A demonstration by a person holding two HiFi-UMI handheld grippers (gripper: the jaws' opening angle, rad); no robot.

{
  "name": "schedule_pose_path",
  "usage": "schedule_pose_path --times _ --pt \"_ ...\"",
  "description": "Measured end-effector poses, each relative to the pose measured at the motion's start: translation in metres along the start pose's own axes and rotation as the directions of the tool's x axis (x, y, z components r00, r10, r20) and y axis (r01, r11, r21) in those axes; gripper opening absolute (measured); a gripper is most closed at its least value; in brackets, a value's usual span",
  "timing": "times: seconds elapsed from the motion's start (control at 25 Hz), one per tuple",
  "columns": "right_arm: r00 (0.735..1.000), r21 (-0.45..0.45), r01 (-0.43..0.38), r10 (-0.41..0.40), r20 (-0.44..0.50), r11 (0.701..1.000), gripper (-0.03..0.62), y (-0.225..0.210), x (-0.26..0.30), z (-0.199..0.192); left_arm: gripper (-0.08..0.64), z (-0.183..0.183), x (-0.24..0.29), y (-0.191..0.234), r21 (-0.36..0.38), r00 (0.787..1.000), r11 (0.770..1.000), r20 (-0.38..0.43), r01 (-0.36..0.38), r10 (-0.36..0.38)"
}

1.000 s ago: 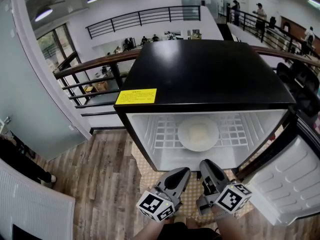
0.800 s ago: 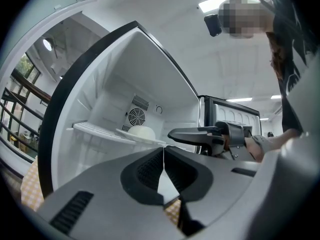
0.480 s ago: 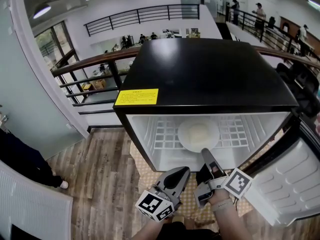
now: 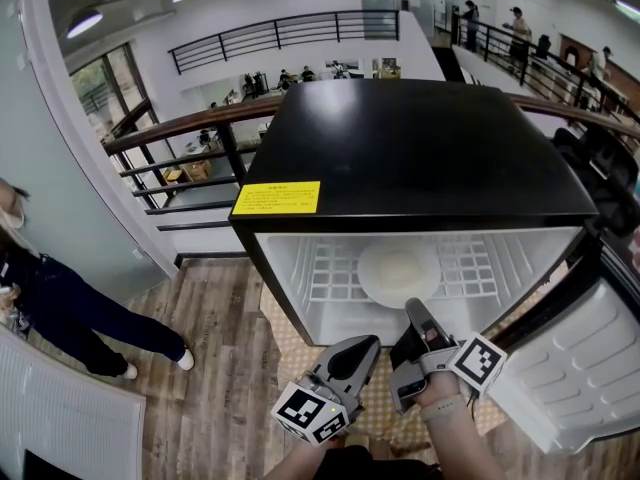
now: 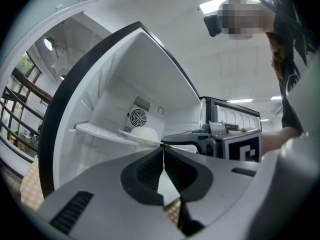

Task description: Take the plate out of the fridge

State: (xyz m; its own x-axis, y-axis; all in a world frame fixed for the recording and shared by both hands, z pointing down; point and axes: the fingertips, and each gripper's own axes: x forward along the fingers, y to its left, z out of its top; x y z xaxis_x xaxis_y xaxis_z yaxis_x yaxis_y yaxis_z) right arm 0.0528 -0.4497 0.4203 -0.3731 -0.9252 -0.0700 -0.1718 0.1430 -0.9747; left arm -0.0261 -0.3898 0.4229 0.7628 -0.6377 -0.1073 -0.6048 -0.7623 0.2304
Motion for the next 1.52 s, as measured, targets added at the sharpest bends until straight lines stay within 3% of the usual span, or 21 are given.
schedule_pose_path --times 0.2,0.4,1.2,1.36,1.52 --pt "1.000 0.030 -0.004 0.004 0.008 1.000 0.049 0.003 -0.009 -0.002 0.012 0.002 0.001 0.000 -0.002 1.000 1.000 0.005 0.000 0.000" --pt "1.000 -0.011 0.024 -0.024 0.004 1.000 0.053 0.000 -0.011 0.002 0.012 0.003 0.001 0.002 -0.004 1.000 1.000 0.008 -0.002 0.002" --pt "1.000 0.054 0.016 -0.016 -0.013 0.998 0.052 0.003 -0.024 -0.002 0.012 0.001 0.004 0.003 -0.014 1.000 1.000 0.011 -0.001 0.001" --pt "1.000 0.058 0.023 -0.022 -0.012 0.998 0.143 0.002 -0.021 0.000 0.012 0.004 0.003 0.005 -0.011 1.000 1.000 0.014 -0.006 0.006" --pt "0.999 0.074 0.033 -0.032 -0.010 0.997 0.147 -0.001 -0.017 0.002 0.012 0.008 0.001 0.003 -0.030 1.000 0.999 0.014 -0.018 0.018"
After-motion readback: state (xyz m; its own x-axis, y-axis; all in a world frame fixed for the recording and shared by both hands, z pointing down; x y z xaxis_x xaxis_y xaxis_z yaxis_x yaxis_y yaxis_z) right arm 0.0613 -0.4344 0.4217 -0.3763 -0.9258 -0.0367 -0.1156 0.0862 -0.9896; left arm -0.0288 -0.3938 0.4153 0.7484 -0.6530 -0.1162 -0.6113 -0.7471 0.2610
